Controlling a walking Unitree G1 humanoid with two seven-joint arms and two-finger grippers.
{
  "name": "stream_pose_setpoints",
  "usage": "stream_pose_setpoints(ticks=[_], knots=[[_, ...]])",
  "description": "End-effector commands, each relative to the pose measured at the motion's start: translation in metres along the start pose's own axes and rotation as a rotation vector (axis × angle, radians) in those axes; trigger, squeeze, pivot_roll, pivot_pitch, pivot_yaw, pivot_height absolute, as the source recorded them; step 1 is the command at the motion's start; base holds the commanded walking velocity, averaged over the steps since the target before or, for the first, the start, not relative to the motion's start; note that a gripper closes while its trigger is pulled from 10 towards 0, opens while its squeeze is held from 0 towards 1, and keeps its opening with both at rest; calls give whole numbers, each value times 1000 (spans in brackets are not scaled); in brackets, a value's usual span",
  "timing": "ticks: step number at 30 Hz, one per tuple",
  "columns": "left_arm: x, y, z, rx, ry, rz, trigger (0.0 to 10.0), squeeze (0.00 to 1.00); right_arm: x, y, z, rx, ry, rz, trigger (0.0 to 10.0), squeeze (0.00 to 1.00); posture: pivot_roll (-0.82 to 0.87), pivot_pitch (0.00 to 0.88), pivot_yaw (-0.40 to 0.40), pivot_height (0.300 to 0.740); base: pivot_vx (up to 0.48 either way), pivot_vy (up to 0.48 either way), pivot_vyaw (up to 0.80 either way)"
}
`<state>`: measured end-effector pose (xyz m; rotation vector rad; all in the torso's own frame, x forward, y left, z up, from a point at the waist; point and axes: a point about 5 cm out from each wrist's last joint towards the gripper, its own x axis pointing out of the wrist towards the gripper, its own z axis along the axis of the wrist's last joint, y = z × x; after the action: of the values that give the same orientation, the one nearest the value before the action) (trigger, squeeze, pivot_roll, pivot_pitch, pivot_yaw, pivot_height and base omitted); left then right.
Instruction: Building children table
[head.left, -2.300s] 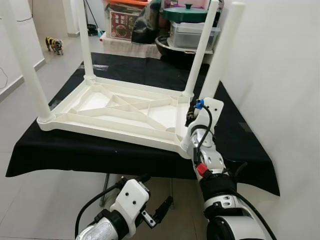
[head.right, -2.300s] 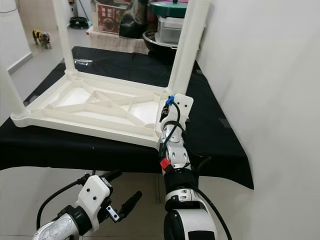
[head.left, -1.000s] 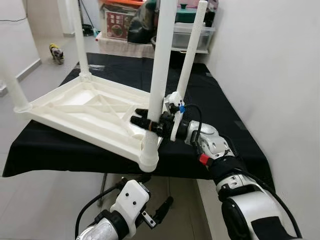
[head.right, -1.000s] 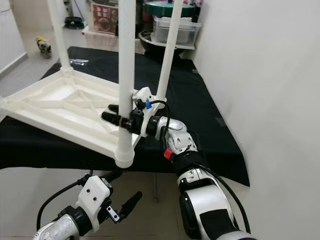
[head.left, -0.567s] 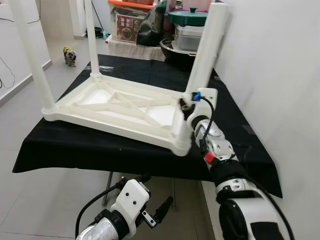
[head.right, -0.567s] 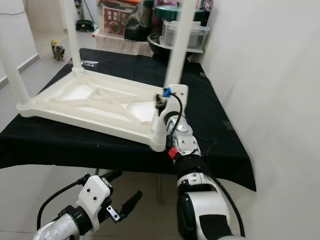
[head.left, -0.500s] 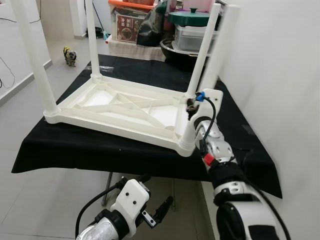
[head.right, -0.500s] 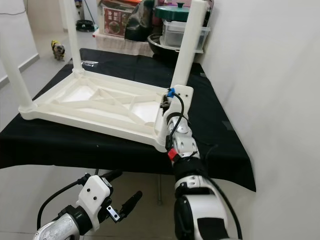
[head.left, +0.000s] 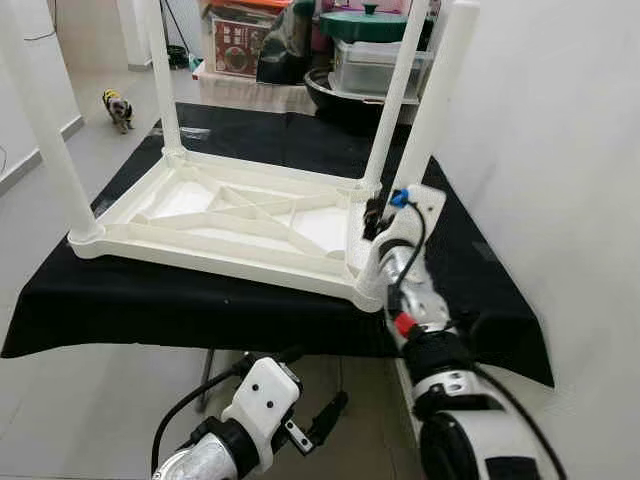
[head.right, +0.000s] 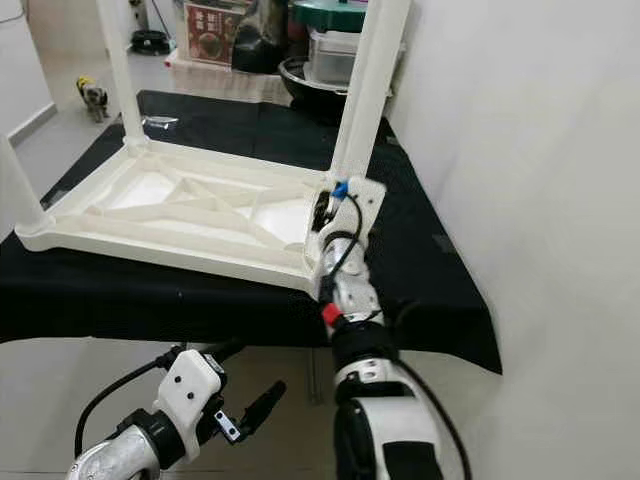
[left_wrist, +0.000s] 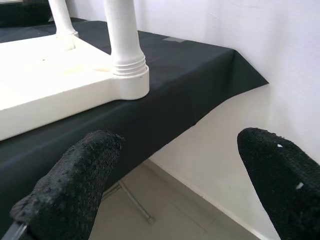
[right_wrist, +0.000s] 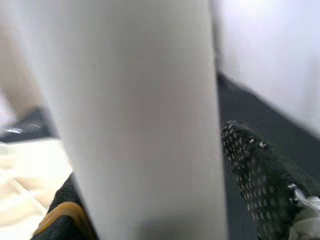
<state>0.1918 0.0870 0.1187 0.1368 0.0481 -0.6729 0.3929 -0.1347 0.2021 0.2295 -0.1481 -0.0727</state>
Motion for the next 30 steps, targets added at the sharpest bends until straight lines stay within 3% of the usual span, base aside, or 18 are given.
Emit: stream_pose_setpoints(ticks=[1,4,6,8,9,10,11,13,14,15,17,22,23,24,25,28,30], knots=[[1,-2,-4,2,14,-6,10000,0,4,-3,18,-13,-82,149,10000,0,144,0,-134,740,0,0,0],[1,-2,-4,0,13,-9,10000,0,6,-13,26,18,-45,397,10000,0,140,0,-133,740,0,0,0],[2,-3,-4,-1,13,-9,10000,0,5,-13,26,37,-21,464,10000,0,140,0,-133,740,0,0,0],[2,-2,-4,0,12,-10,10000,0,1,-10,23,40,57,676,10000,0,144,0,-134,740,0,0,0],[2,-2,-4,0,12,-10,10000,0,1,-10,23,40,57,676,10000,0,144,0,-134,740,0,0,0],[2,-2,-4,1,12,-11,10000,0,-2,-7,20,41,92,778,10000,0,147,0,-135,740,0,0,0],[2,-2,-4,1,12,-11,10000,0,-2,-7,20,41,92,778,10000,0,147,0,-135,740,0,0,0],[2,-2,-4,4,11,-10,10000,0,-12,6,14,48,154,1017,10000,0,153,0,-135,740,0,0,0],[2,-2,-4,4,11,-10,10000,0,-12,6,14,48,154,1017,10000,0,153,0,-135,740,0,0,0],[2,-2,-3,6,11,-9,10000,0,-19,13,10,45,187,1143,10000,0,159,0,-137,740,0,0,0],[1,-3,-3,9,10,-8,10000,0,-27,23,4,32,224,1281,10000,0,165,0,-137,740,0,0,0],[-1,-2,-3,11,11,-3,10000,0,-29,41,-7,-15,263,1339,10000,0,168,0,-137,740,0,0,0],[-1,-2,-3,11,12,-2,10000,0,-29,44,-9,-23,267,1331,4235,0,168,0,-137,740,0,0,0],[-1,-2,-3,11,12,-2,10000,0,-29,44,-9,-23,267,1331,4235,0,168,0,-137,740,0,0,0],[-1,-2,-3,10,13,-3,10000,0,-28,46,-10,-13,263,1322,0,0,168,0,-138,740,0,0,0],[-1,-2,-3,9,13,-3,10000,0,-27,46,-10,-10,248,1300,0,0,170,0,-139,740,0,0,0],[-1,-2,-3,7,15,-3,10000,0,-20,40,-10,-6,215,1158,0,0,166,0,-140,740,0,0,0]])
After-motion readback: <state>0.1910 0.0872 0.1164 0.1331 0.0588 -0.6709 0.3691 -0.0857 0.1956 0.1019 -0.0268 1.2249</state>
